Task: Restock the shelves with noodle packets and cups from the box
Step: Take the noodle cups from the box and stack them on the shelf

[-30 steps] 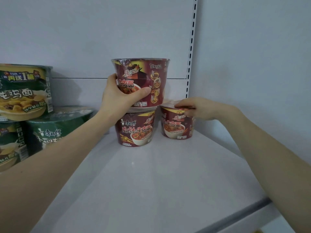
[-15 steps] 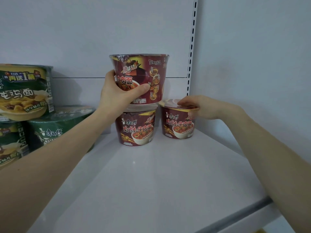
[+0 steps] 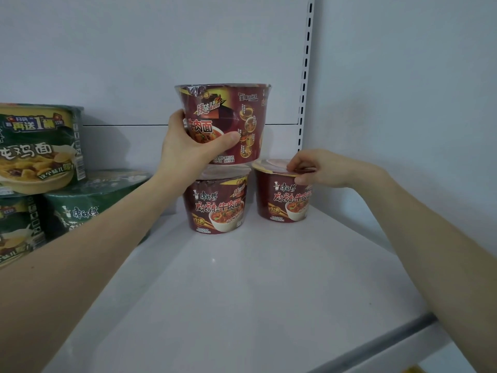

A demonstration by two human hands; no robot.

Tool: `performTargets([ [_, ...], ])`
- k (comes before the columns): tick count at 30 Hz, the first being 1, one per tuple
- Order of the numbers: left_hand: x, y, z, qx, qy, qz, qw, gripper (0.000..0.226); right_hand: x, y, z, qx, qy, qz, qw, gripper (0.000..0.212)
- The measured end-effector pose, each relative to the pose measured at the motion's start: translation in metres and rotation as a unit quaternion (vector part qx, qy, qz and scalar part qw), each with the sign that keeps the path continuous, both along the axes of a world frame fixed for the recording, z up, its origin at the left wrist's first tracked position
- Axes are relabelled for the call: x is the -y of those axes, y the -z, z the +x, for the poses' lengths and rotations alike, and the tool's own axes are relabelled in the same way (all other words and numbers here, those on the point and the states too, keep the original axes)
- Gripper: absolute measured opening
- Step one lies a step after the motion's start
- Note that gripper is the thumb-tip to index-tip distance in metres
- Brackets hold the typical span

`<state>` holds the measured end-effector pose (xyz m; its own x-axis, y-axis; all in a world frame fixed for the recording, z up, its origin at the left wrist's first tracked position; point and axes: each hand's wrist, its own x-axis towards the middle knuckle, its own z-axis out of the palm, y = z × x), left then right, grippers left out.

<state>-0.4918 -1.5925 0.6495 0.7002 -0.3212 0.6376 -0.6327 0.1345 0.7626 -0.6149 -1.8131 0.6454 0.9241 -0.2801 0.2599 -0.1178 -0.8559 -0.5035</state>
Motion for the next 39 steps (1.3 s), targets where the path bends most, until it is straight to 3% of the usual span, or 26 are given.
performTargets([
  [16, 0.004, -0.002, -0.002, 0.002, -0.003, 0.001, 1.000, 0.080, -0.006, 0.003, 0.009, -0.001, -0.011, 0.042, 0.999, 0.028],
  [26, 0.004, -0.002, -0.006, 0.000, -0.003, -0.002, 1.000, 0.077, -0.012, 0.004, 0.011, -0.005, -0.001, -0.032, 0.999, 0.029],
  [30, 0.002, -0.002, -0.008, -0.002, 0.005, 0.000, 1.000, 0.069, -0.016, -0.001, 0.005, -0.029, 0.006, 0.020, 0.999, 0.036],
  [33, -0.001, -0.003, -0.009, -0.010, 0.008, 0.011, 1.000, 0.068, -0.022, -0.016, 0.002, 0.096, -0.007, 0.106, 0.990, 0.042],
  [35, -0.002, -0.005, -0.010, -0.014, 0.006, 0.008, 1.000, 0.069, -0.030, -0.026, 0.002, 0.199, -0.029, 0.204, 0.958, 0.042],
  [39, 0.008, -0.005, -0.020, 0.004, -0.073, -0.015, 0.997, 0.080, -0.056, -0.041, 0.013, 0.241, -0.077, 0.279, 0.927, 0.062],
])
